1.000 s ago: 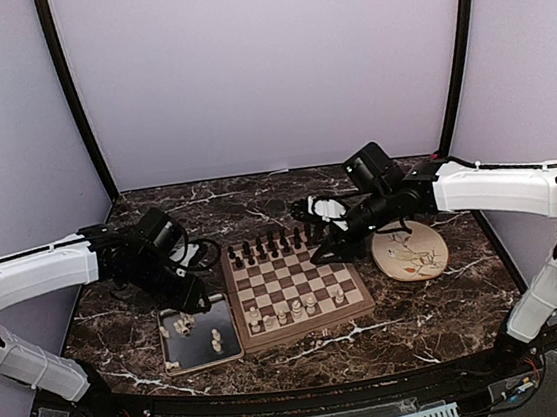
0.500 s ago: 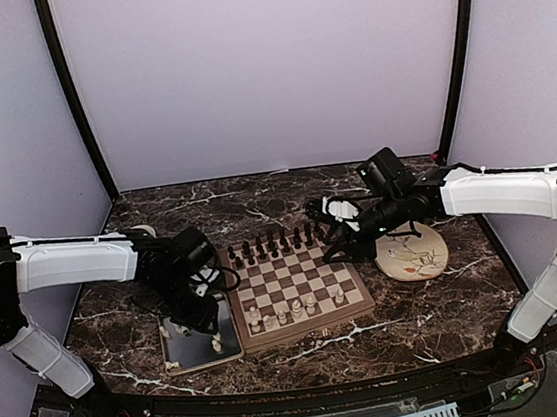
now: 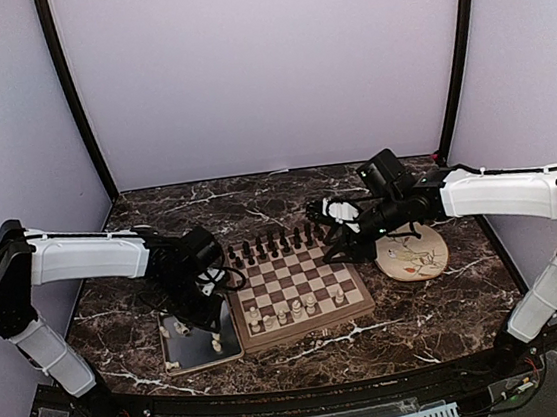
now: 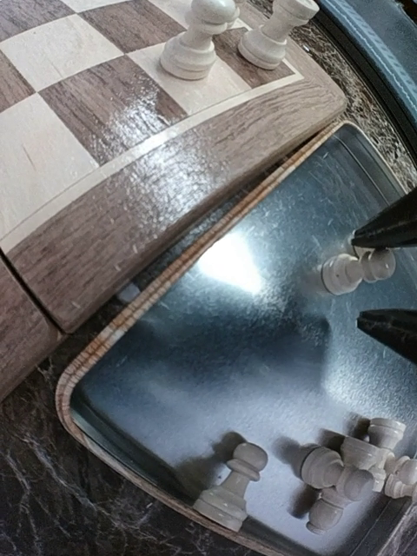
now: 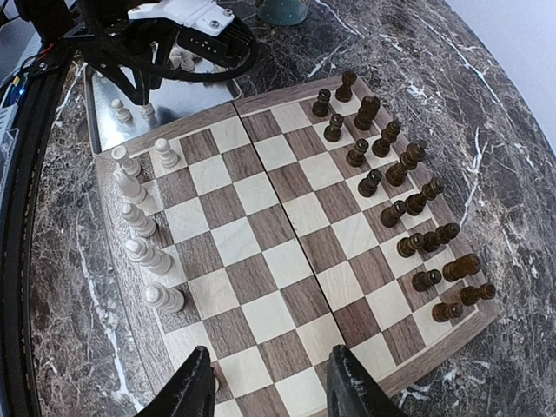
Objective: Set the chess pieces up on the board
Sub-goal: Pick up the pawn from the storage box.
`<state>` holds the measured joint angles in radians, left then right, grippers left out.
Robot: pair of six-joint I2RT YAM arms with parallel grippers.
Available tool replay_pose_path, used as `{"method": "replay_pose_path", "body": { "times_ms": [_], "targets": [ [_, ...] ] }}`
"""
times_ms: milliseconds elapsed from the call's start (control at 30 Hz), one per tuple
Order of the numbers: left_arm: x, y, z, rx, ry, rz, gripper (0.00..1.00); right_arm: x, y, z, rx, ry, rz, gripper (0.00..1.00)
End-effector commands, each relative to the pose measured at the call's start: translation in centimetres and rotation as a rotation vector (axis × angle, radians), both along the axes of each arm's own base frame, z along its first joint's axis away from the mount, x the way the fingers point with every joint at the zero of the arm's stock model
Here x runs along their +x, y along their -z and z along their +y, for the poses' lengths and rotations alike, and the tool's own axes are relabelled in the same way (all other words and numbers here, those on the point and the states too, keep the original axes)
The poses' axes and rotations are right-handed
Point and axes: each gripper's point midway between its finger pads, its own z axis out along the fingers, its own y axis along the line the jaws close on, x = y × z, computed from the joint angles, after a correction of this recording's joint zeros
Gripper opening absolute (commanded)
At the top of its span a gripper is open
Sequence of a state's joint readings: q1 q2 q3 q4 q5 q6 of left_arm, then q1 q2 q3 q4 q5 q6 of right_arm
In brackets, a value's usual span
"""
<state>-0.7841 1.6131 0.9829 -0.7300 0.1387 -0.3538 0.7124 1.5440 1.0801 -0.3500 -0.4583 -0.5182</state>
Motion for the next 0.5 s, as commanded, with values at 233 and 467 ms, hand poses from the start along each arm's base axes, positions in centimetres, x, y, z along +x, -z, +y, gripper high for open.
{"method": "replay_pose_path", "body": {
  "times_ms": [233, 467],
  "targets": [
    [-0.2, -0.1, 0.3, 0.037, 0.039, 0.007, 0.18, 0.1, -0.6, -0.1, 0.017, -0.005, -0.04, 0.45],
    [0.4, -1.9, 0.1, 0.042, 0.063, -0.018, 0.09, 0.1, -1.0, -0.1, 0.021, 0.0, -0.04, 0.44]
  ]
}}
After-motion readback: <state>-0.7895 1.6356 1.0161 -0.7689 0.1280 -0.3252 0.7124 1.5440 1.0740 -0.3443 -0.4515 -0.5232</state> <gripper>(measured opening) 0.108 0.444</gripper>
